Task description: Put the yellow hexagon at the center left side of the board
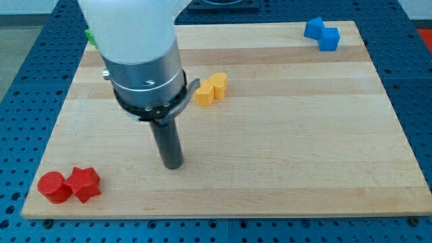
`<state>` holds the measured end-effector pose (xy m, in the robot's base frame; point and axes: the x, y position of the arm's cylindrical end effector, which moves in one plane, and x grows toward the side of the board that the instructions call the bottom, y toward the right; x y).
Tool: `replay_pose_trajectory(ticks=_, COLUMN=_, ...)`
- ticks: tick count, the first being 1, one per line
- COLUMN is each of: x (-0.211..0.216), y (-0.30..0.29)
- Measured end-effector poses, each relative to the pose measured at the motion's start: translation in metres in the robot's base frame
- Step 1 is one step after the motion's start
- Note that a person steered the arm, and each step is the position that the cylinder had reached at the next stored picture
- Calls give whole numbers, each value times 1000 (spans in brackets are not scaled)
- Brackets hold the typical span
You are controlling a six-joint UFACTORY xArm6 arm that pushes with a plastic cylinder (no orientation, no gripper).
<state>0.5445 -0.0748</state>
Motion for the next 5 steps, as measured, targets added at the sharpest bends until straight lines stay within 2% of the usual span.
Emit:
replay_pose_trajectory(ticks=1, x=-13, y=63)
replay_pose_trajectory(ticks=2, x=-51, y=129)
replay_pose_trajectory(ticks=3, x=-110, y=169)
replay_pose_trajectory(ticks=4, x=-170, y=163)
replay_pose_trajectory(ticks=5, x=-187, y=139)
